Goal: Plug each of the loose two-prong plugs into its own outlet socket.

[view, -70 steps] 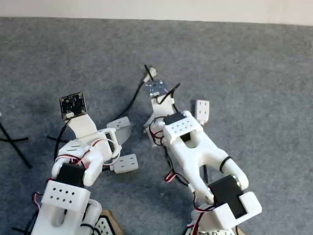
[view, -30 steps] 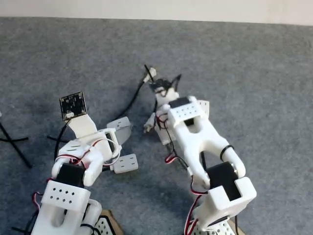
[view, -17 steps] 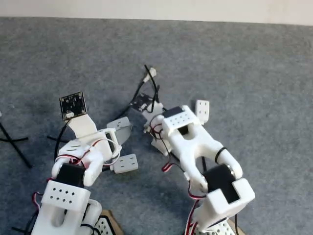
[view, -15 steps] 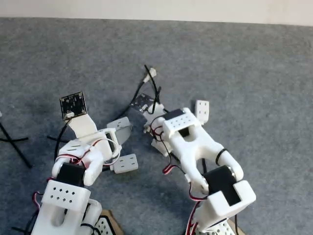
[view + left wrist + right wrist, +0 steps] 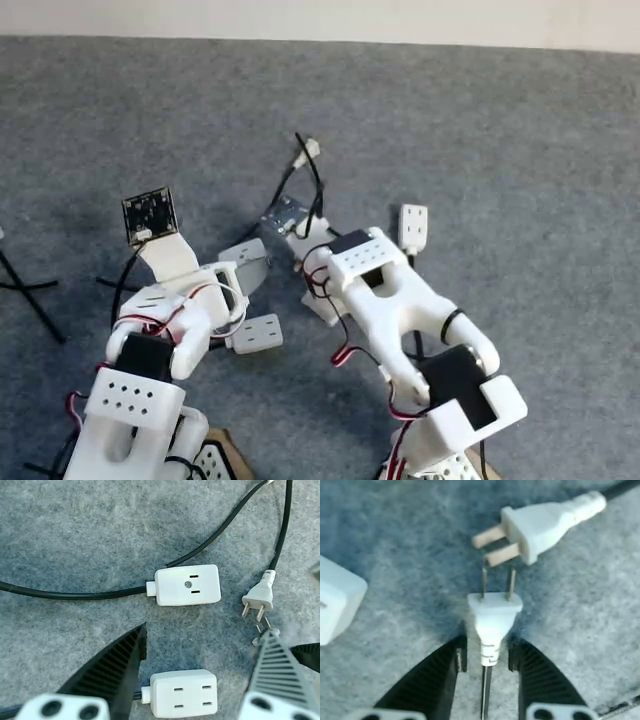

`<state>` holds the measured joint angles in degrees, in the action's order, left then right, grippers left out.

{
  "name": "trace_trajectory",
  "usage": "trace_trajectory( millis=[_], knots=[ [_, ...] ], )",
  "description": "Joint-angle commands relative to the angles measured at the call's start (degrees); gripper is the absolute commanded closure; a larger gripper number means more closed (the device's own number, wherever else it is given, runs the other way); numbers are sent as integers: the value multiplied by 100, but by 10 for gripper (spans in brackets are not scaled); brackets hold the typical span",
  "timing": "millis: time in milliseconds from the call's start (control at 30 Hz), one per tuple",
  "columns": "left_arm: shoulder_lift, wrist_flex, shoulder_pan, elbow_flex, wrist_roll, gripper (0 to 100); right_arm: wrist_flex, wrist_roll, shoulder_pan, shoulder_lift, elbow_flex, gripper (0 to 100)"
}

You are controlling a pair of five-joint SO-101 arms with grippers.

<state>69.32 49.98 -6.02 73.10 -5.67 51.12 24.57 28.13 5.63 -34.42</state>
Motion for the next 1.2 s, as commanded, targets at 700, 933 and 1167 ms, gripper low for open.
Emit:
trace_trajectory(
  millis=[700,933,1167],
  knots=[
    [22,-105,13,-48,53,656,1991,-114,-347,-4,954,993],
    [13,141,40,-338,70,652,646,-862,-4,-1684,66,993],
    [13,651,40,-769,53,652,-1007,-835,699,-4057,-2325,993]
  ],
)
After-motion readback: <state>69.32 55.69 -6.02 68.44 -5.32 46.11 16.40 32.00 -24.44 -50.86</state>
